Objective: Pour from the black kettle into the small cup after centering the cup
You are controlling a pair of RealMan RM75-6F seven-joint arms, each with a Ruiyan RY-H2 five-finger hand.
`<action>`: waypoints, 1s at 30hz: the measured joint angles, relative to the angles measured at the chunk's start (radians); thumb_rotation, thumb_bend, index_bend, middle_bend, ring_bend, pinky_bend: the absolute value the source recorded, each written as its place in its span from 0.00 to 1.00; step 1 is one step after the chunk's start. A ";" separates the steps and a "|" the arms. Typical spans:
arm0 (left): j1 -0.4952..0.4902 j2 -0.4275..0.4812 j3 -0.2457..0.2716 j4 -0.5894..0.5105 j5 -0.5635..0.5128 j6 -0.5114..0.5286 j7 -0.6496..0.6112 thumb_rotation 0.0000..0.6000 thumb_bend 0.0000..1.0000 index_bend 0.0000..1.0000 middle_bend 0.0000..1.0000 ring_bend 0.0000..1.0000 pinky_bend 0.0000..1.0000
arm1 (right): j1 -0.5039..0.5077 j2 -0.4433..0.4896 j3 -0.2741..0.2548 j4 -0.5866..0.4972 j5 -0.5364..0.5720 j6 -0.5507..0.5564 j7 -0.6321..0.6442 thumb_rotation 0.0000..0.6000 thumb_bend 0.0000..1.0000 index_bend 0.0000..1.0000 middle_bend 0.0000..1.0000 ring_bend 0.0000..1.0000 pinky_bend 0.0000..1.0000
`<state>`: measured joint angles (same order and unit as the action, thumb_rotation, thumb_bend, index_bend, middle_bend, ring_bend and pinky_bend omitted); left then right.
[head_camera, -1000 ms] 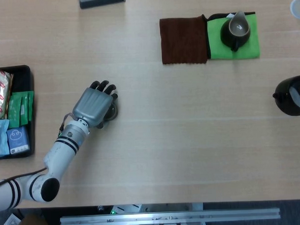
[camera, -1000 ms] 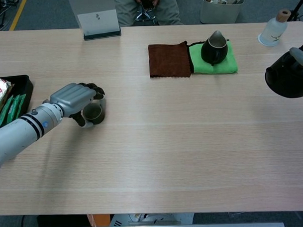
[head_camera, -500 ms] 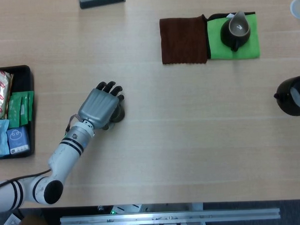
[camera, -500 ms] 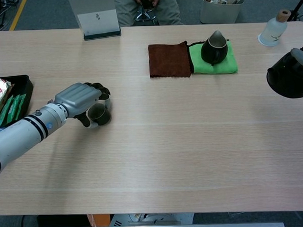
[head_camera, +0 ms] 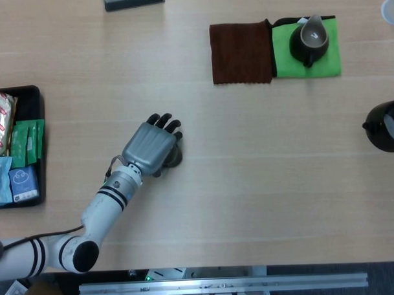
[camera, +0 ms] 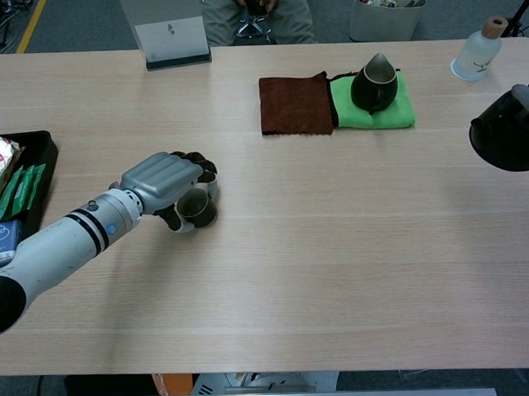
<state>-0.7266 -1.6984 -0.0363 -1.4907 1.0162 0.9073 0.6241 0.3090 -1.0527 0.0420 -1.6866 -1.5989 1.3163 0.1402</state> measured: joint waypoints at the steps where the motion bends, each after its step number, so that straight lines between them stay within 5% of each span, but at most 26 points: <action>1: -0.003 -0.005 -0.001 -0.001 -0.002 0.001 0.006 1.00 0.22 0.42 0.18 0.09 0.15 | 0.000 0.001 0.000 0.000 0.000 0.000 0.001 0.79 0.38 1.00 0.99 1.00 0.17; 30: -0.128 -0.159 -0.058 0.029 -0.103 0.019 0.146 1.00 0.22 0.42 0.18 0.09 0.15 | -0.020 0.021 0.002 0.009 0.004 0.023 0.027 0.79 0.38 1.00 0.99 1.00 0.17</action>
<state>-0.8550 -1.8573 -0.0947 -1.4618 0.9132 0.9261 0.7699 0.2893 -1.0314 0.0435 -1.6779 -1.5951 1.3395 0.1671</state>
